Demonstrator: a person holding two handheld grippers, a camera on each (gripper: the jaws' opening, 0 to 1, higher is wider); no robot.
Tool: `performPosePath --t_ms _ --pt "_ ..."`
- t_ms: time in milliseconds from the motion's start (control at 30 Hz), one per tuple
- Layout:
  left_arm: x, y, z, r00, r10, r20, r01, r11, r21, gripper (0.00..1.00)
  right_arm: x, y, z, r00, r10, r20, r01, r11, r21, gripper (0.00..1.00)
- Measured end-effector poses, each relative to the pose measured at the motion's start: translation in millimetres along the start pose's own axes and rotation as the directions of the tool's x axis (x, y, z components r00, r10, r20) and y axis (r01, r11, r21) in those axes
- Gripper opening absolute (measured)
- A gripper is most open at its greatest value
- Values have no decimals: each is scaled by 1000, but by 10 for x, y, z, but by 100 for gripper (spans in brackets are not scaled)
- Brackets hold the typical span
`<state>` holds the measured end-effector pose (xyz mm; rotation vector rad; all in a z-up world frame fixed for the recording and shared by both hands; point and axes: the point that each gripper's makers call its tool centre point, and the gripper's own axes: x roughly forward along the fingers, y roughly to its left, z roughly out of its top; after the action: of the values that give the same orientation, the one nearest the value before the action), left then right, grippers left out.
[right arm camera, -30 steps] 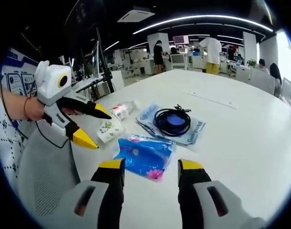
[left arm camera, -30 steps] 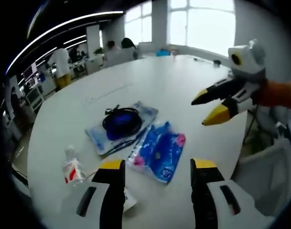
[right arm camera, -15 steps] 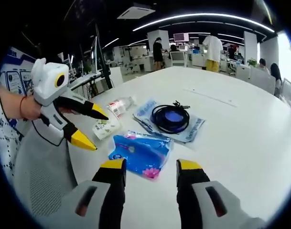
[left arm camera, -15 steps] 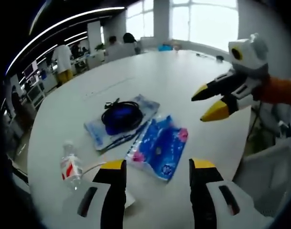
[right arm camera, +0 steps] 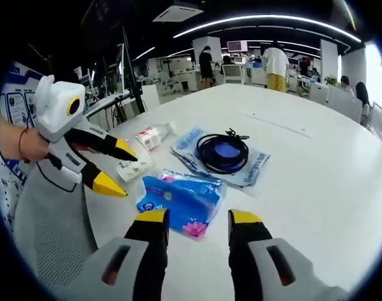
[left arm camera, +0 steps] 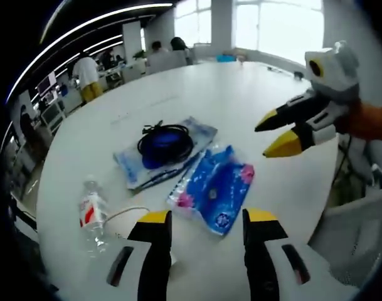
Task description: Arrange the tabletop items into an orderly group along one side of the table until the central work area is clear of visible clutter.
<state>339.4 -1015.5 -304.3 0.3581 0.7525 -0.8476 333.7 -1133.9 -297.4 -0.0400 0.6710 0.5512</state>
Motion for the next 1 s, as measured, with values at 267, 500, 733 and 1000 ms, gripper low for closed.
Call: performPosePath --t_ms 267,500,733,1000 --pt "47 13 -25 1000 16 -18 -16 1000 -7 36 73 -53 -25 1000 -13 -19 13 1000 3 33" --pt "92 42 -86 999 31 -41 -32 999 -33 33 125 -96 -77 999 -23 -39 24 1000 8 32" --pt "117 64 -132 997 41 -58 -44 998 -50 30 167 -110 -116 998 -26 -54 27 999 20 31" --pt "158 54 -163 997 37 -75 -41 998 -53 28 225 -154 -145 997 -28 -65 30 999 27 29"
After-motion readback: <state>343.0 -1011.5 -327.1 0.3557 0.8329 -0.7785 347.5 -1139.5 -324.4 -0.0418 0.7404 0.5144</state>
